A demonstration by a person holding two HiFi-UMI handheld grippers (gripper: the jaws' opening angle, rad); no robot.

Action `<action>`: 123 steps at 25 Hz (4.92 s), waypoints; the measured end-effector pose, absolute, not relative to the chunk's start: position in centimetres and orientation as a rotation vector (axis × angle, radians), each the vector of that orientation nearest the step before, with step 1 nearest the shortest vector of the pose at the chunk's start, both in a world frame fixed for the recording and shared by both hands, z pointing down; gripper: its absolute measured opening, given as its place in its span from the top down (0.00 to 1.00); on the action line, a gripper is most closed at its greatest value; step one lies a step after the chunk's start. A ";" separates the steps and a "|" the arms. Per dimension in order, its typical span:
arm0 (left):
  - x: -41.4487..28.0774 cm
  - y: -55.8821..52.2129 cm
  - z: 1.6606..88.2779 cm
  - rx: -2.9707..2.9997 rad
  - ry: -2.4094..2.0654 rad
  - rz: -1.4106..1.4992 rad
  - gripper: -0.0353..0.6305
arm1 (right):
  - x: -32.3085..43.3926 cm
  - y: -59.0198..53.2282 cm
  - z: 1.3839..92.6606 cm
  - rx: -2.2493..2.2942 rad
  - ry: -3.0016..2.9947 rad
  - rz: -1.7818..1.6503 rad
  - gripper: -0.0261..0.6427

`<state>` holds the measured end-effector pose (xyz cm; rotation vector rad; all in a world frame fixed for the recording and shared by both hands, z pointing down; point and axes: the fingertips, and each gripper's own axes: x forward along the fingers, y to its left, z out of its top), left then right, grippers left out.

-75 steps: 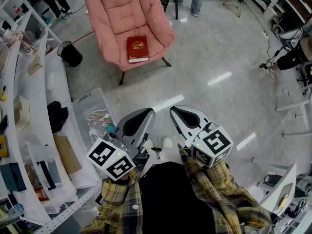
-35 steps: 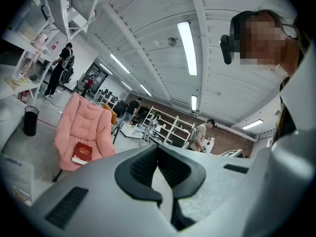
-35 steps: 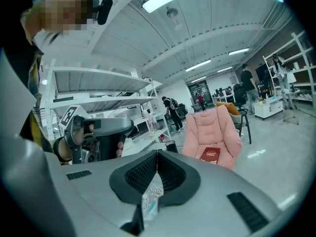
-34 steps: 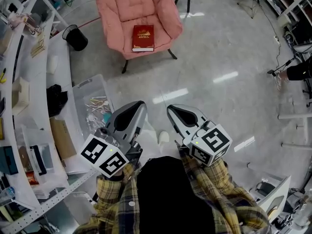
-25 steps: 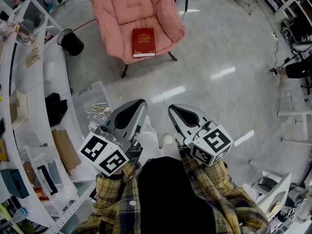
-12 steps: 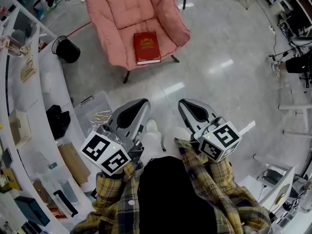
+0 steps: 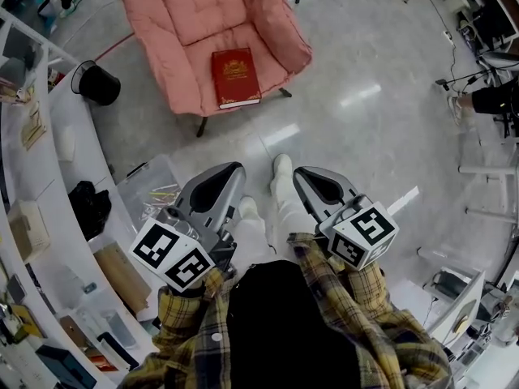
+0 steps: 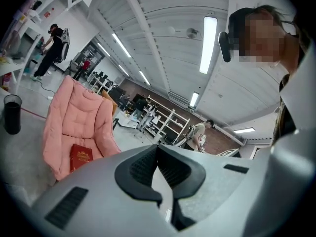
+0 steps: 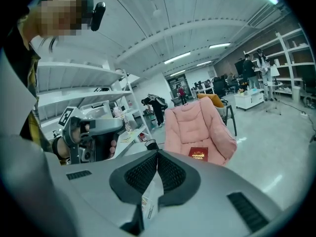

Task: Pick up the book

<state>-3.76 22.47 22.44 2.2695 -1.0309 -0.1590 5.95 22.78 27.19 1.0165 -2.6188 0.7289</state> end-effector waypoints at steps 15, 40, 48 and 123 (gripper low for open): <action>-0.9 8.6 20.5 2.208 -1.282 -0.224 0.94 | 9.6 6.8 25.3 0.797 -2.729 0.649 0.93; -6.7 -1.0 22.3 2.061 -1.430 -0.248 0.94 | 6.1 -3.2 29.5 0.629 -2.631 0.734 0.93; -12.4 -6.3 23.2 2.101 -1.365 -0.215 0.94 | 0.3 -8.2 30.2 0.710 -2.598 0.736 0.93; -8.4 -11.4 62.9 1.930 -1.007 0.209 0.94 | -1.3 -9.2 78.5 0.366 -1.869 2.062 0.48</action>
